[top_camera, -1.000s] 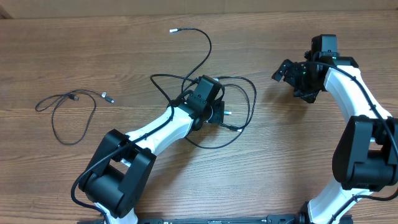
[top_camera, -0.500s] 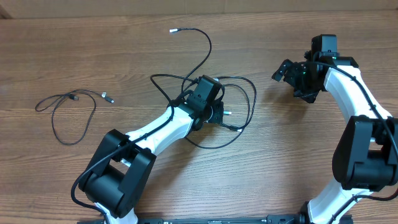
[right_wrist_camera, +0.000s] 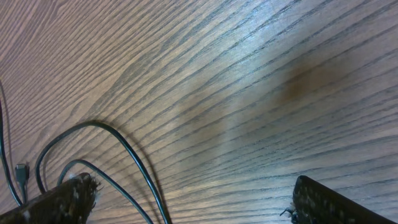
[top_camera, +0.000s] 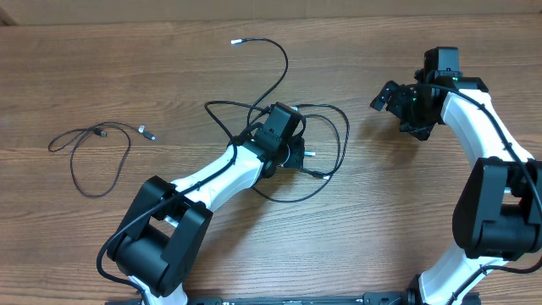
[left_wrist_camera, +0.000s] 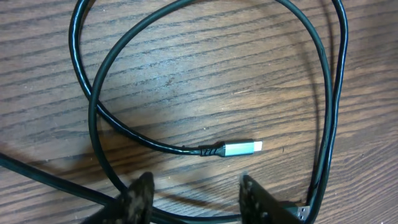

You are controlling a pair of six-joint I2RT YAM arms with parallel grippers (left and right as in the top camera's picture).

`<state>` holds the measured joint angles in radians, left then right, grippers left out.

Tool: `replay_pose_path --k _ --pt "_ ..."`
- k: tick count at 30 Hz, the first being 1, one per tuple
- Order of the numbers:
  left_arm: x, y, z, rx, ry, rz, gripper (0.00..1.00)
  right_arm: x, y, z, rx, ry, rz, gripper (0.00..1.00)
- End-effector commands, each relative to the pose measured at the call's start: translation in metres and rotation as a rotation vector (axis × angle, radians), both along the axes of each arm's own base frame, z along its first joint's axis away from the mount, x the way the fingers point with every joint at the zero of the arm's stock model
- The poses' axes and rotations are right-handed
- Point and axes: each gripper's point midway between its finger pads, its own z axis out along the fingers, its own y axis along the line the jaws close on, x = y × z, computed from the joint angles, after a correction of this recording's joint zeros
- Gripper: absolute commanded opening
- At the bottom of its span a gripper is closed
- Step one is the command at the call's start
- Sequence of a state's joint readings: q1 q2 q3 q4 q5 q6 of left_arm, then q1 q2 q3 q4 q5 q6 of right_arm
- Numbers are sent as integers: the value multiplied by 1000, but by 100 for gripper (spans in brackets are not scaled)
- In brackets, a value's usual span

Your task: Untangle cables

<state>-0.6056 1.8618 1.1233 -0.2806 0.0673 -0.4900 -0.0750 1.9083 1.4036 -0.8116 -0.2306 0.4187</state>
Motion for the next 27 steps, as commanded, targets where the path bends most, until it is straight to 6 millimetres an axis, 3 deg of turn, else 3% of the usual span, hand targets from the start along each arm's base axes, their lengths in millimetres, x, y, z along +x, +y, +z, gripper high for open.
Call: replay_pose_path --k 1,27 --pt "-2 0 -7 14 10 -13 50 6 -1 15 -8 -42 -1 100" --pt "2 4 -7 34 -12 5 52 6 -1 15 -8 -42 -1 100"
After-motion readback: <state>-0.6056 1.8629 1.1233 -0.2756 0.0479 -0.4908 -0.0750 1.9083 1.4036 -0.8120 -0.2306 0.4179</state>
